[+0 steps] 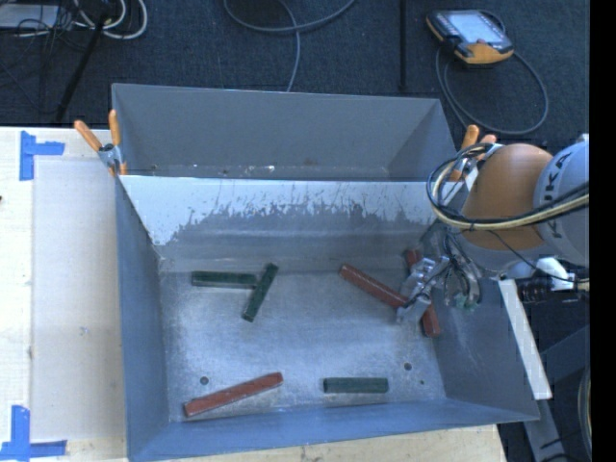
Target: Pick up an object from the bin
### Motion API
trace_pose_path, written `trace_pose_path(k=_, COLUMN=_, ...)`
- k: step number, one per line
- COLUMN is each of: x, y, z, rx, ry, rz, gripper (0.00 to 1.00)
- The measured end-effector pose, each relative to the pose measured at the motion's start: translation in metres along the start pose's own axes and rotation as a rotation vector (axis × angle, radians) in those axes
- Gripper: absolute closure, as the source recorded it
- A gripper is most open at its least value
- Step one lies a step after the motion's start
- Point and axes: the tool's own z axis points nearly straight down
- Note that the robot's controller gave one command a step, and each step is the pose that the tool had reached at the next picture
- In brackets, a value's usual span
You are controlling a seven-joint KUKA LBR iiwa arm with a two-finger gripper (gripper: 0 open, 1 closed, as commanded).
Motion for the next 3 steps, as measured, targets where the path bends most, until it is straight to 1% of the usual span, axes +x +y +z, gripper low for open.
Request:
trace_pose_path(k=1, x=0.0, y=0.0, z=0.0, rx=0.0, ry=0.0, rz=-0.001, gripper=1.0)
trace_pose_path(k=2, x=-0.012, y=0.0, z=-0.053, rx=0.007, ry=-0.004, rz=-0.007, gripper=1.0)
trace_pose_path(k=3, x=-0.005, y=0.022, z=-0.057, rx=0.005, ry=-0.023, rz=0.011, gripper=1.0)
